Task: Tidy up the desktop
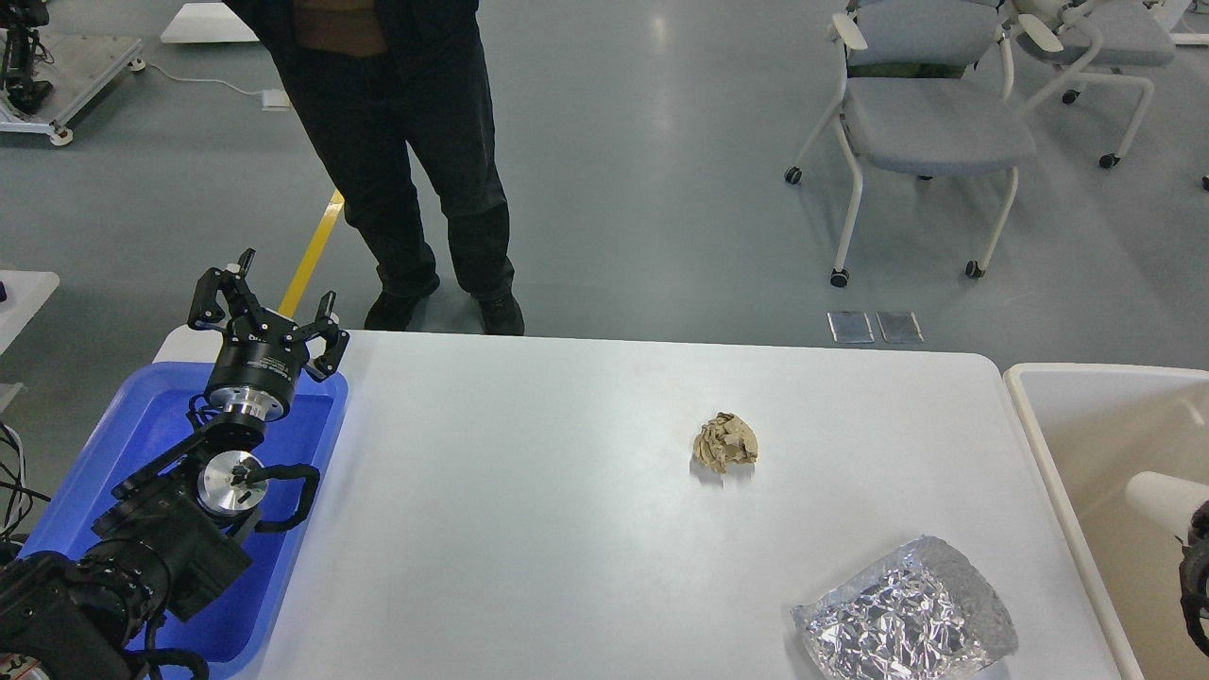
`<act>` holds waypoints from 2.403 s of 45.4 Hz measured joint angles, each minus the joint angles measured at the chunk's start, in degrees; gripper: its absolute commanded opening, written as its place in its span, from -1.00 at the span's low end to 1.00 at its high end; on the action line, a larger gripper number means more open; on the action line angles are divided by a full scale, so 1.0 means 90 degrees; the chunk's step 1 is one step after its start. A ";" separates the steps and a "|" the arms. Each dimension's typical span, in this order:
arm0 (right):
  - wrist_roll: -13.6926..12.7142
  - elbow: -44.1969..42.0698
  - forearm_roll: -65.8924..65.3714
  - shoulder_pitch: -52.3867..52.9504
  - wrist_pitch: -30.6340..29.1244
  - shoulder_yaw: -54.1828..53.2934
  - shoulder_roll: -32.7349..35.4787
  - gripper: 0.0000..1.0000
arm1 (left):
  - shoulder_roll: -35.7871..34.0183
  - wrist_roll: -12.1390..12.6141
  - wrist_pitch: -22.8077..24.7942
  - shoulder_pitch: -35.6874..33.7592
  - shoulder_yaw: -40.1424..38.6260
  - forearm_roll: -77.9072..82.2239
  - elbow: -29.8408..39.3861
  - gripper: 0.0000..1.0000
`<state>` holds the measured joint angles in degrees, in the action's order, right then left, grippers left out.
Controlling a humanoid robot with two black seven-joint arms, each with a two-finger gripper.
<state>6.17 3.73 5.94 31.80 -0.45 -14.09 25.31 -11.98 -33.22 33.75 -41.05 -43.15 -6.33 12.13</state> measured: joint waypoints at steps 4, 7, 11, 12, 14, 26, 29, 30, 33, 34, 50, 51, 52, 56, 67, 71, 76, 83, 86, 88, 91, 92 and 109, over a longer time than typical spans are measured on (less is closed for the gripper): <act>-0.0001 -0.0003 0.0004 -0.0007 -0.0011 -0.0008 -0.0022 0.89 | 0.0000 0.0000 0.0000 0.0000 0.0000 0.0000 0.0000 1.00; -0.0001 -0.0003 0.0006 -0.0010 -0.0011 -0.0022 -0.0037 0.99 | -0.0001 0.0000 0.0000 0.0000 0.0000 0.0000 0.0000 1.00; -0.0001 0.0006 0.0008 -0.0010 -0.0023 -0.0037 -0.0046 1.00 | -0.0003 0.0000 0.0000 0.0000 0.0000 0.0000 0.0000 1.00; -0.0001 0.0011 0.0008 -0.0010 -0.0028 -0.0038 -0.0048 1.00 | -0.0003 0.0000 0.0000 0.0000 0.0000 0.0000 0.0000 1.00; -0.0001 0.0015 0.0008 -0.0010 -0.0033 -0.0038 -0.0049 1.00 | -0.0003 0.0000 0.0000 0.0000 0.0000 0.0000 0.0000 1.00; 0.0023 0.0036 0.0007 0.0067 -0.0044 -0.0029 -0.0052 1.00 | -0.0004 0.0000 0.0000 0.0000 0.0000 0.0000 0.0001 1.00; 0.0027 0.0041 0.0005 0.0121 -0.0043 -0.0037 -0.0052 0.99 | -0.0004 0.0000 0.0000 0.0000 0.0000 0.0000 0.0001 1.00; 0.0028 0.0043 0.0005 0.0139 -0.0042 -0.0039 -0.0052 0.99 | -0.0004 0.0000 0.0000 0.0000 0.0000 0.0000 0.0001 1.00; 0.0028 0.0055 0.0005 0.0221 -0.0042 -0.0045 -0.0047 0.99 | -0.0003 0.0000 0.0000 0.0000 0.0000 0.0000 0.0001 1.00; 0.0028 0.0060 0.0005 0.0250 -0.0042 -0.0048 -0.0045 0.99 | -0.0003 0.0000 0.0000 0.0000 0.0000 0.0000 0.0001 1.00; 0.0028 0.0756 0.0021 0.0877 -0.0076 -0.0404 0.0376 0.99 | -0.0003 0.0000 0.0000 0.0000 0.0000 0.0000 0.0001 1.00; 0.0028 0.0838 0.0021 0.0909 -0.0077 -0.0472 0.0423 0.99 | -0.0003 0.0000 0.0000 0.0000 0.0000 0.0000 0.0001 1.00; 0.0027 0.0933 0.0022 0.0940 -0.0081 -0.0556 0.0472 0.99 | -0.0003 0.0000 0.0000 0.0000 0.0000 0.0000 0.0001 1.00; 0.0023 0.1403 0.0022 0.1050 -0.0100 -0.1005 0.0676 1.00 | -0.0004 0.0000 0.0001 0.0000 0.0000 0.0000 0.0000 1.00; 0.0013 0.2519 0.0023 0.1176 -0.0129 -0.2137 0.0945 1.00 | -0.0006 0.0000 0.0003 0.0000 0.0000 0.0000 0.0000 1.00; 0.0011 0.2861 0.0026 0.1201 -0.0139 -0.2453 0.0930 1.00 | -0.0006 0.0000 0.0003 0.0000 0.0000 0.0000 0.0000 1.00; 0.0008 0.3116 0.0029 0.1217 -0.0139 -0.2746 0.0769 1.00 | -0.0003 0.0000 0.0003 0.0000 0.0000 0.0000 0.0003 1.00; 0.0009 0.3513 0.0027 0.1223 -0.0141 -0.3083 0.0576 1.00 | -0.0006 0.0000 0.0003 0.0000 0.0000 0.0000 0.0000 1.00; 0.0013 0.3723 0.0034 0.1234 -0.0140 -0.3209 0.0491 1.00 | -0.0005 0.0000 0.0003 0.0000 0.0000 0.0000 0.0001 1.00; 0.0017 0.3810 0.0029 0.1233 -0.0130 -0.3300 0.0451 1.00 | -0.0004 0.0000 0.0003 0.0000 0.0000 0.0000 0.0001 1.00; 0.0021 0.3937 0.0031 0.1234 -0.0127 -0.3433 0.0363 1.00 | -0.0004 0.0000 0.0003 0.0000 0.0000 0.0000 0.0001 1.00; 0.0021 0.3972 0.0029 0.1233 -0.0126 -0.3479 0.0329 1.00 | -0.0004 0.0000 0.0003 0.0000 0.0000 0.0000 0.0000 1.00; 0.0036 0.4174 0.0025 0.1197 -0.0116 -0.3930 -0.0274 1.00 | -0.0005 0.0000 0.0002 0.0000 0.0000 0.0000 0.0000 1.00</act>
<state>6.49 41.30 6.16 42.57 -1.50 -49.46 22.84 -12.02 -33.22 33.77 -41.04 -43.15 -6.33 12.13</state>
